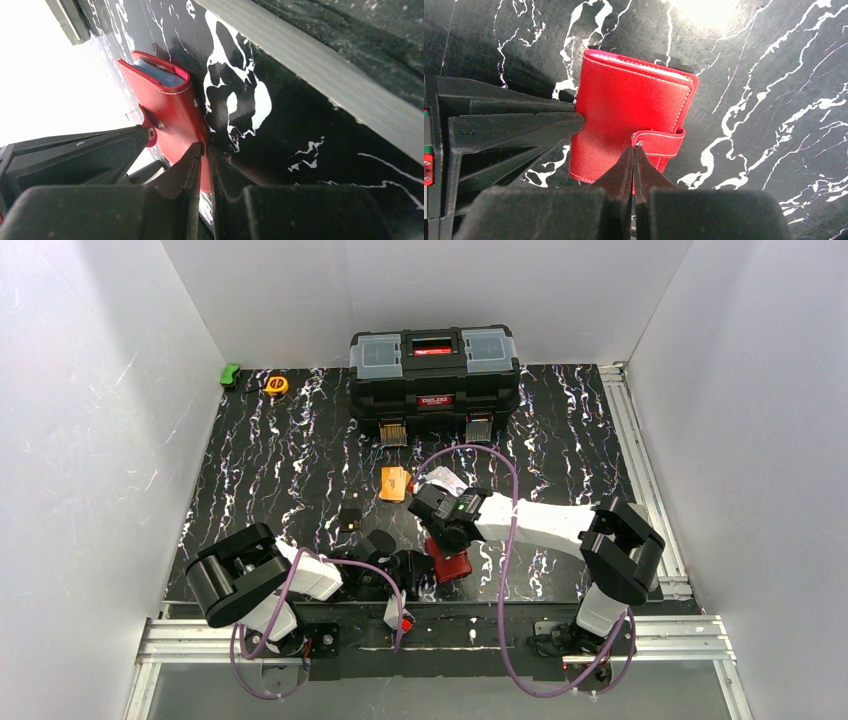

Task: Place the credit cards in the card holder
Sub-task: Close the card holder at the center of the board.

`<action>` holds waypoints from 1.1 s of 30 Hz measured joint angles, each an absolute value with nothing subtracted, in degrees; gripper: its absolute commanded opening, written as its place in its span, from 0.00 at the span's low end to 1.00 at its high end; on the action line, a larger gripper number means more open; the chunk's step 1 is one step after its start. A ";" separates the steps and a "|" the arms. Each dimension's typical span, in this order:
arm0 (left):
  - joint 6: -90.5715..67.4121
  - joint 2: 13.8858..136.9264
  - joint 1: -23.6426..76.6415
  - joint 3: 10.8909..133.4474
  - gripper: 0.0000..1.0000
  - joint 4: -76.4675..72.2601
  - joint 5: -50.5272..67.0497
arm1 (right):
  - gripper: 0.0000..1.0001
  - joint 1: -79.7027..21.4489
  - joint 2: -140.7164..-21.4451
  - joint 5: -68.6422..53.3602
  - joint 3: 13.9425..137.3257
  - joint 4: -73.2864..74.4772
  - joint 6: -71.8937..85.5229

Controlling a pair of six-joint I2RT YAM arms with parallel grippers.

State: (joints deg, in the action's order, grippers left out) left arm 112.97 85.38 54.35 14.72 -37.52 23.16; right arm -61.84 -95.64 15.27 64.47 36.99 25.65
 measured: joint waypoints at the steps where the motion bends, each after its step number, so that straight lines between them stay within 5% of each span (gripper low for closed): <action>1: 112.90 85.38 54.37 14.72 0.09 -37.52 23.16 | 0.01 -61.84 -95.66 15.16 64.36 36.91 25.61; 25: 111.98 85.32 54.98 14.74 0.09 -37.56 22.41 | 0.01 -61.58 -99.85 9.26 65.06 36.16 22.50; 29: 111.81 85.32 55.27 14.74 0.08 -37.69 21.93 | 0.27 -60.80 -99.85 7.05 65.17 36.07 21.34; 33: 110.76 84.49 55.53 15.68 0.12 -35.38 20.18 | 0.32 -60.20 -99.70 2.63 65.14 35.44 20.18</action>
